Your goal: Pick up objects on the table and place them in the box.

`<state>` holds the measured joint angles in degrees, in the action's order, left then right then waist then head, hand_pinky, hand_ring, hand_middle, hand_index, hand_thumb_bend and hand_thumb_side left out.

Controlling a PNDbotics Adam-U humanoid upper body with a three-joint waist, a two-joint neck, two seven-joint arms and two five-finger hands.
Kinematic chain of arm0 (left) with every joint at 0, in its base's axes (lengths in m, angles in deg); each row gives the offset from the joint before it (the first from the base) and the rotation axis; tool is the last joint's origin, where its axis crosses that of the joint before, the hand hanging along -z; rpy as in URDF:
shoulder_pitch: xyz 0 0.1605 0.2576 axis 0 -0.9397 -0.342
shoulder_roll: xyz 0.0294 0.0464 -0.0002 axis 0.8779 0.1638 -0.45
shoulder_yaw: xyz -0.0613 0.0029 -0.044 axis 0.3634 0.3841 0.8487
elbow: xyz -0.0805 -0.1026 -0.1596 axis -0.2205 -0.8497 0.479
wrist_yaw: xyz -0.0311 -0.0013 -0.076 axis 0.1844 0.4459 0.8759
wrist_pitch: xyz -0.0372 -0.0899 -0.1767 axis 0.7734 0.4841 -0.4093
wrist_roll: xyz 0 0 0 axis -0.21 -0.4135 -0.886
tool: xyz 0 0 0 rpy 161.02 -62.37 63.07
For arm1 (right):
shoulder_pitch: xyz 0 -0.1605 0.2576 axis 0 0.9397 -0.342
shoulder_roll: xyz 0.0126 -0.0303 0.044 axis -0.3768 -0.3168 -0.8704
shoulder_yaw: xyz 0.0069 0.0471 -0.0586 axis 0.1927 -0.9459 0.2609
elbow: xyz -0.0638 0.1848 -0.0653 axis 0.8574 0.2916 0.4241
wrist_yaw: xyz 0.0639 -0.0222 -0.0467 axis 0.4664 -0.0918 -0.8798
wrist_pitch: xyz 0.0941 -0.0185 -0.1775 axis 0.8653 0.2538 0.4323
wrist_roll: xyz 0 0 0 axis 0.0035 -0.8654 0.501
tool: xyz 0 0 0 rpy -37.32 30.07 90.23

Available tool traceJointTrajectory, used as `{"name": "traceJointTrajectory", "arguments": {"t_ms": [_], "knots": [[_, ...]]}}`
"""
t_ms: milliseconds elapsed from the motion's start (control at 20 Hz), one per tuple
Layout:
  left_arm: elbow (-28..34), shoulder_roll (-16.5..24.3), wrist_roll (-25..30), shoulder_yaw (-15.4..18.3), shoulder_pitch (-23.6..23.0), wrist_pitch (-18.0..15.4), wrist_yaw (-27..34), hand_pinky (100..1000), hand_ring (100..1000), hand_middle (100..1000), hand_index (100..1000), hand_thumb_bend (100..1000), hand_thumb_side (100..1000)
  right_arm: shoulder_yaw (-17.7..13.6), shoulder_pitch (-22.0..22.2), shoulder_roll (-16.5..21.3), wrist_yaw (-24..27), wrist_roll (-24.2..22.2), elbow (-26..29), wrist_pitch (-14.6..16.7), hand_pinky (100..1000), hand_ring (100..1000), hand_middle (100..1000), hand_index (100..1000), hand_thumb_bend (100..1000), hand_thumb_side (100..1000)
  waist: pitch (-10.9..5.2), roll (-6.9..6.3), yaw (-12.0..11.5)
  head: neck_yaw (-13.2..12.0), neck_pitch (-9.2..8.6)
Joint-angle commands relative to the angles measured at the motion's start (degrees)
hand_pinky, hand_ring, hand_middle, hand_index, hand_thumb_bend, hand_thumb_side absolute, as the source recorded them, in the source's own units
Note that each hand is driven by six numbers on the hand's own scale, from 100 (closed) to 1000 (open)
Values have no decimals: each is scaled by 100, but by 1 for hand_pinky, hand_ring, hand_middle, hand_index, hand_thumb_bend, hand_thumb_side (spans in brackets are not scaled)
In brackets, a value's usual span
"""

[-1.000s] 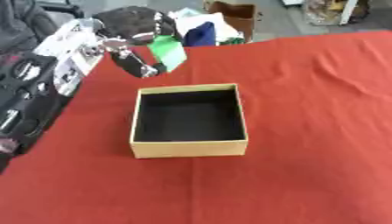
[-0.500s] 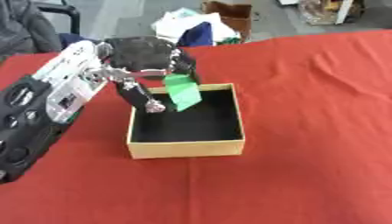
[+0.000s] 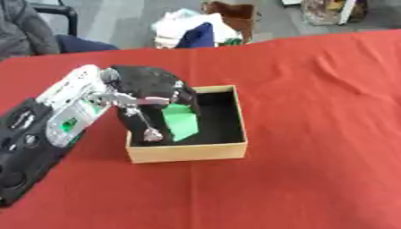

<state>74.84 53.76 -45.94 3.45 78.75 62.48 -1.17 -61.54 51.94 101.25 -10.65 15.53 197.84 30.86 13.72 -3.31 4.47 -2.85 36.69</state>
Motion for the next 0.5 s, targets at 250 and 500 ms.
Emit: {"name": "traceJointTrajectory", "arguments": {"t_ms": [250, 500], "knots": [[-128, 43, -139, 143, -12, -76, -363, 807, 732, 632, 824, 238, 100, -30, -58, 88, -21, -18, 65, 13, 648, 756, 828, 927, 100, 530, -112, 38, -5, 39, -61], [-176, 224, -388, 381, -245, 21, -676, 832, 768, 719, 882, 477, 170, -48, -50, 76, -29, -4, 66, 8, 648, 756, 828, 927, 100, 530, -105, 61, -49, 67, -93]]}}
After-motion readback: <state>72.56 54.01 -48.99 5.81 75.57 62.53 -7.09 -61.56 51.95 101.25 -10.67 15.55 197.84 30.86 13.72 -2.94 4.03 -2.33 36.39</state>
